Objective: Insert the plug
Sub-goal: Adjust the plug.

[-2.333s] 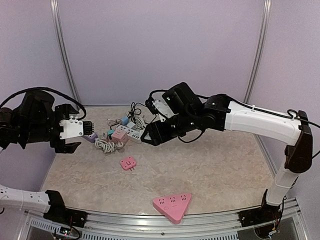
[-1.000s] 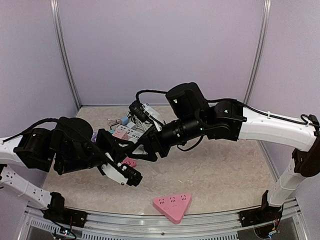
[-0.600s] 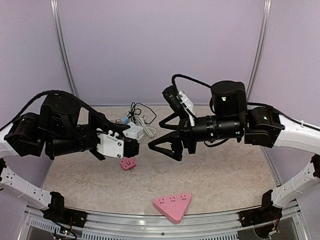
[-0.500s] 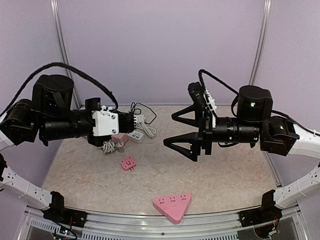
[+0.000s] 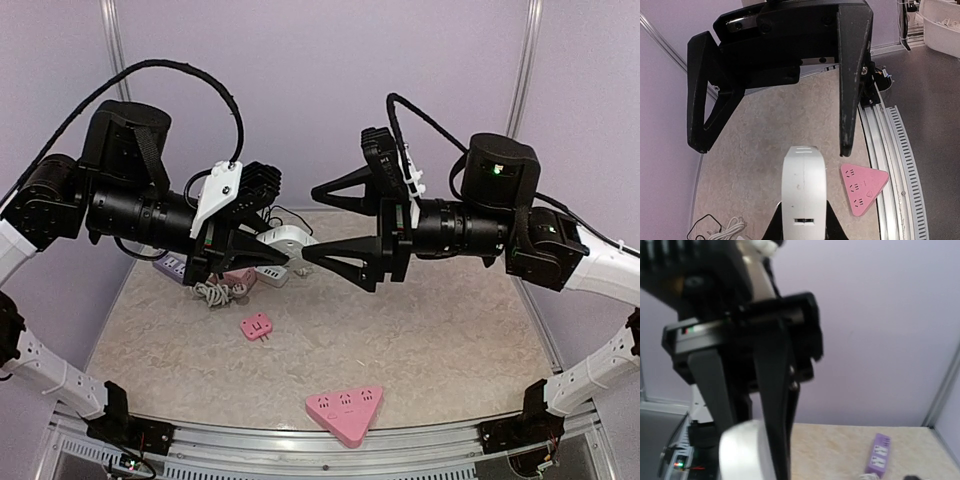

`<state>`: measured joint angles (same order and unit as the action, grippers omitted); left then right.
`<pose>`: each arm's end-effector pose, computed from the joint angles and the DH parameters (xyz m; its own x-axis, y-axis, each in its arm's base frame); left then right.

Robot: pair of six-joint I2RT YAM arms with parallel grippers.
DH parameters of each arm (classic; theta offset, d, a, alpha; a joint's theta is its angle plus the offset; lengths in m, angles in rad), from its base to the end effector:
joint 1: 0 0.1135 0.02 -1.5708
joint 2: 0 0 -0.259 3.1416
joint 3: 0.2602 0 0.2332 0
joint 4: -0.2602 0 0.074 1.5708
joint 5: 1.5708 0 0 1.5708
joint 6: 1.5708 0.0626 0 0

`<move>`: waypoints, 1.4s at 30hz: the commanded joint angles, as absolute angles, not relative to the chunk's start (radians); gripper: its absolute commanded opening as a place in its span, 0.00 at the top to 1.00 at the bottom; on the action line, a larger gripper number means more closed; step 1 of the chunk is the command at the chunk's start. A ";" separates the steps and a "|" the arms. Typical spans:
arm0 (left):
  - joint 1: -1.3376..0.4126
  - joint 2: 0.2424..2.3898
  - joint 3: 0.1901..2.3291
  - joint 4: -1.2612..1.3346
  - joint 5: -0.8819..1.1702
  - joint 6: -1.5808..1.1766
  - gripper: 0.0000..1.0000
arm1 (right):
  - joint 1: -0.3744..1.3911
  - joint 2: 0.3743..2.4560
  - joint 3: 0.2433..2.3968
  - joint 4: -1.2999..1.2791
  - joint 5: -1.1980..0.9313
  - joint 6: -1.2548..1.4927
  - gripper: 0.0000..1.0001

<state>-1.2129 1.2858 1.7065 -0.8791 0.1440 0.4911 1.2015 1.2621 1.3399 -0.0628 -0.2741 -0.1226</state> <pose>0.0793 -0.2376 0.4487 0.3217 0.4721 -0.8207 0.9302 0.0039 0.3669 0.0909 0.2818 0.4396 0.1271 0.0023 -0.9919 -0.9873 0.0961 -0.1263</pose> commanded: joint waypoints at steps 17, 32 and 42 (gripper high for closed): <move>-1.216 1.297 1.750 -0.899 0.167 0.475 1.00 | 1.206 1.361 1.423 -0.170 -0.348 -0.116 0.83; -1.101 1.164 1.548 -0.831 -0.045 0.533 0.01 | 1.123 1.432 1.527 -0.623 -0.128 -0.037 1.00; -0.521 0.853 1.053 -0.661 0.059 0.211 0.01 | 1.112 1.665 1.519 -0.889 -0.288 -0.148 1.00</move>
